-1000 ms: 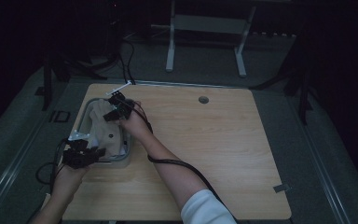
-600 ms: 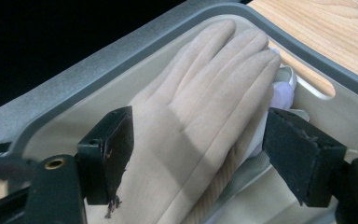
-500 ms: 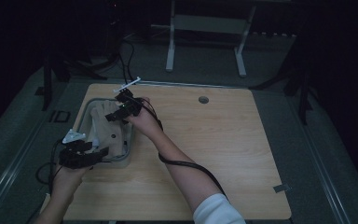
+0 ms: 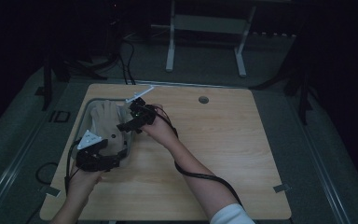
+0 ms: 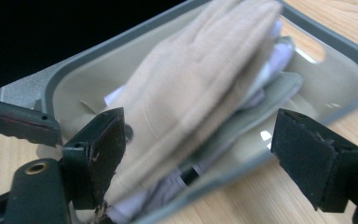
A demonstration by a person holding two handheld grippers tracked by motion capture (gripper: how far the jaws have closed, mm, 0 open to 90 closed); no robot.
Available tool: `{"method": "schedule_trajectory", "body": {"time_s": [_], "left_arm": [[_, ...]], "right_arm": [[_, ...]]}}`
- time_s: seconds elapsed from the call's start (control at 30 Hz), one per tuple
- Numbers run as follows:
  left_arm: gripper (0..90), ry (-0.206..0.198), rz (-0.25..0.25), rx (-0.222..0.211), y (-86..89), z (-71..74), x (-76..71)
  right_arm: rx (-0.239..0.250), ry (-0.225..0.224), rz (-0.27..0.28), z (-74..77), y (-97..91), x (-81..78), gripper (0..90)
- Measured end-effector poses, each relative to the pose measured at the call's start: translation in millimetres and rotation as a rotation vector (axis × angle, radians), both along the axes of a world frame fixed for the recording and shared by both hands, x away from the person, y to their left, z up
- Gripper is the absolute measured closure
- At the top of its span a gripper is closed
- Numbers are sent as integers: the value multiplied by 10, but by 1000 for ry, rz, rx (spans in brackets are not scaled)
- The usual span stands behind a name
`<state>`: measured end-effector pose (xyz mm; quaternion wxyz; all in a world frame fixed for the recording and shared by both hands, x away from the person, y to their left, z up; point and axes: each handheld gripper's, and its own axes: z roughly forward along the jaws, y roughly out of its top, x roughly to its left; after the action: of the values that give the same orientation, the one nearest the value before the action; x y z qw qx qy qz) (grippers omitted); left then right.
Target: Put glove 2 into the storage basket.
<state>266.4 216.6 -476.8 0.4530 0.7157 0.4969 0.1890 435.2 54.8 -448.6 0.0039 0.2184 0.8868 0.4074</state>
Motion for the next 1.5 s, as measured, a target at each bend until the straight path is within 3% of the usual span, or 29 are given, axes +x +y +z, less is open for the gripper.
{"method": "schedule_trajectory", "body": {"time_s": [0.2,0.3,0.77,0.87,0.93,1.0,1.2,1.5], "left_arm": [[145,-10,-49,-2,-171,11,-27],[145,-21,-74,17,-260,4,-41],[145,-27,-161,2,-571,-24,-76],[145,-63,-180,-20,-639,-48,-86],[145,-65,-193,-28,-654,-56,-83],[145,-60,-229,-41,-721,-91,-76],[145,-37,-295,-23,-887,-188,-66],[144,-13,-358,-19,-1092,-324,-36]], "right_arm": [[-5,-14,-8,5,-212,-24,177],[-14,-16,-18,-43,-390,-40,177],[-50,-19,-49,-257,-886,-156,177],[-51,-22,-59,-303,-1021,-178,177],[-48,-24,-72,-330,-1086,-187,177],[-52,-23,-74,-364,-1152,-203,177],[-67,-16,-86,-462,-1344,-261,176],[-74,-8,-102,-591,-1587,-346,175]]}}
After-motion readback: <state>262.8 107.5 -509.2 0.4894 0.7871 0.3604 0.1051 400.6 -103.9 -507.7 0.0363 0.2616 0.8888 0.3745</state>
